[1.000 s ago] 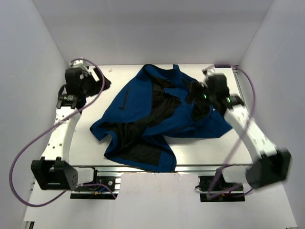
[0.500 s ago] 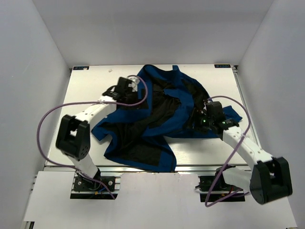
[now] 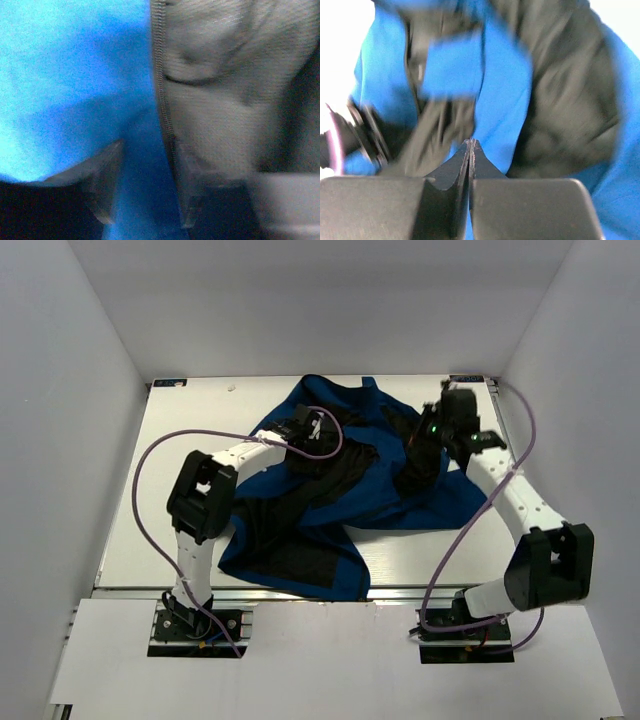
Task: Zip up the jacket
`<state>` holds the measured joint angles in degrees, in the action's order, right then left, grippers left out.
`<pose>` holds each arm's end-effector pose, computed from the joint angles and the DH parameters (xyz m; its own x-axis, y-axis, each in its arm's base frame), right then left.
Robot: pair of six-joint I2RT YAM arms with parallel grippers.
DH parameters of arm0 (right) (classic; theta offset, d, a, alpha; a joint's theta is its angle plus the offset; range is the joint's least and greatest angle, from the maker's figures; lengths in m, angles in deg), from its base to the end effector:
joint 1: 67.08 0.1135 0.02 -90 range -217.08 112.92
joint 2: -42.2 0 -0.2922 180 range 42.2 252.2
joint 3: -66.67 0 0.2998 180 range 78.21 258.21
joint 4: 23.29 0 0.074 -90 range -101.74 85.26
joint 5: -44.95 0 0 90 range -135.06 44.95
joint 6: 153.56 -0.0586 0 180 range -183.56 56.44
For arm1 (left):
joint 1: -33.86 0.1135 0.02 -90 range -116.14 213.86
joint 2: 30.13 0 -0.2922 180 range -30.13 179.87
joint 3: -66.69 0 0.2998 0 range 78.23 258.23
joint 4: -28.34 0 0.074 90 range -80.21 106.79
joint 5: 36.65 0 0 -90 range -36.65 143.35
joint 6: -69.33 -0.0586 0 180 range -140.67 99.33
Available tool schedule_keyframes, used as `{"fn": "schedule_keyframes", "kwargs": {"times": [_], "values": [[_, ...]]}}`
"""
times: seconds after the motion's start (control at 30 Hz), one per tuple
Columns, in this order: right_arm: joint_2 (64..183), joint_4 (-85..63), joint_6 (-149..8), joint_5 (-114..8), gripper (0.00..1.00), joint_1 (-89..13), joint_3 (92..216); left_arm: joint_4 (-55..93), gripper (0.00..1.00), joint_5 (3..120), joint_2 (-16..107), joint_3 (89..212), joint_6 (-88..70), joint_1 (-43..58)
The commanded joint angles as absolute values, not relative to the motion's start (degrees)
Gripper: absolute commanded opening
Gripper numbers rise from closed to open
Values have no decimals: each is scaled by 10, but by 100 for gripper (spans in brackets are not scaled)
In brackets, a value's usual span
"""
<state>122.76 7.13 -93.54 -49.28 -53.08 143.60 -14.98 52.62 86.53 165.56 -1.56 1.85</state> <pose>0.3686 0.0964 0.3086 -0.6208 0.3588 -0.6971 0.0111 0.8931 0.4498 0.4249 -0.2647 0.1669 -0.8733 0.1599 -0.4602 0.2528 0.9562 -0.1476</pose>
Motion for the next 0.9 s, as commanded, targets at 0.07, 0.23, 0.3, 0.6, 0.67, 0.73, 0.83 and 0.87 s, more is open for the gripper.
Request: {"fn": "schedule_keyframes", "kwargs": {"times": [0.07, 0.23, 0.3, 0.6, 0.67, 0.73, 0.83, 0.87], "values": [[1299, 125, -858, -415, 0, -586, 1619, -188, 12, 450, 886, 1700, -19, 20], [1386, 172, -823, -491, 0, -604, 1723, -228, 0, 308, 852, 1708, 9, 22], [1375, 155, -812, -538, 0, -603, 1683, -230, 0, 273, 799, 1694, 17, 37], [1217, 110, -795, -638, 28, -598, 1454, -206, 0, 299, 544, 1515, 50, 176], [1181, 103, -808, -662, 49, -589, 1402, -199, 34, 390, 519, 1508, 19, 176], [1167, 98, -831, -695, 89, -572, 1375, -178, 93, 483, 507, 1501, -5, 176], [1155, 102, -855, -704, 89, -537, 1335, -96, 98, 636, 493, 1460, -10, 169], [1152, 98, -869, -702, 89, -527, 1316, -75, 98, 650, 496, 1457, -10, 154]]}}
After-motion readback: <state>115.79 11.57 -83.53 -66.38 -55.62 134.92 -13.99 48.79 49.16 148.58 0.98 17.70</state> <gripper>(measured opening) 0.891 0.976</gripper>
